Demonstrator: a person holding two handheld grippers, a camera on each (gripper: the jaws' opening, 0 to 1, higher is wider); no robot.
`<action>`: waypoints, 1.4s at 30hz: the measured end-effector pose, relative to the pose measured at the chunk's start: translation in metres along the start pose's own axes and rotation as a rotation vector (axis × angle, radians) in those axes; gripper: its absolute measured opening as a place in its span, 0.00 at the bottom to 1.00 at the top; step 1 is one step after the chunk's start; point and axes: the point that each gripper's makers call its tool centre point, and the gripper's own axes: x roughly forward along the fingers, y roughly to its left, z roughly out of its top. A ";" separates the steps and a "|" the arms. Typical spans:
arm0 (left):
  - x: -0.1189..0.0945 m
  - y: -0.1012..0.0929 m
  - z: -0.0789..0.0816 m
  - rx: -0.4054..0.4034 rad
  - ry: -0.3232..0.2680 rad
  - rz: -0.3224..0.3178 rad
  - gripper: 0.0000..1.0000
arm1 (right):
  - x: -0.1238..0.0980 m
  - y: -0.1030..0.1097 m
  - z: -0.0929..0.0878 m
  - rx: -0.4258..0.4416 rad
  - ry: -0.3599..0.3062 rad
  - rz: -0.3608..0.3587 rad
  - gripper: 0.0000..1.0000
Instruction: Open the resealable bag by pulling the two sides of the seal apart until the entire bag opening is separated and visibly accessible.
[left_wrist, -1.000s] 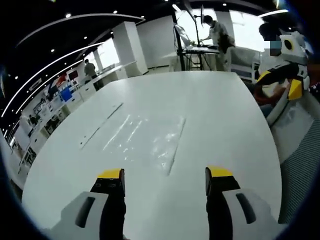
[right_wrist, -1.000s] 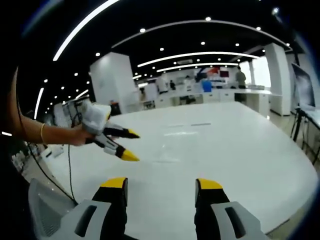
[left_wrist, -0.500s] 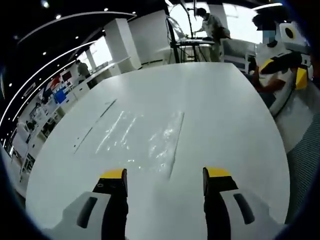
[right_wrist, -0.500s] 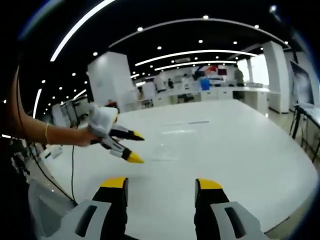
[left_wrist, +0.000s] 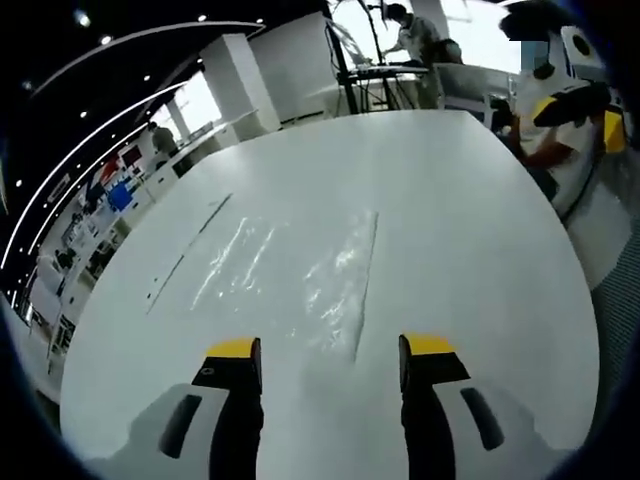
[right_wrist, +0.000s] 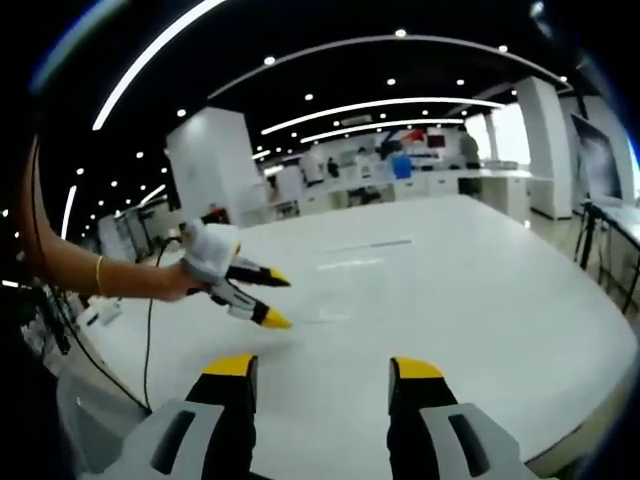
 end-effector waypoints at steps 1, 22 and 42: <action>0.002 0.000 0.000 0.001 0.003 -0.004 0.52 | 0.000 0.000 0.000 0.001 0.001 0.000 0.50; 0.021 0.004 -0.015 0.112 0.110 -0.008 0.34 | 0.000 -0.005 0.001 0.027 -0.008 -0.024 0.47; 0.026 -0.012 -0.016 0.177 0.119 -0.084 0.01 | 0.000 -0.004 0.001 0.028 -0.009 -0.020 0.46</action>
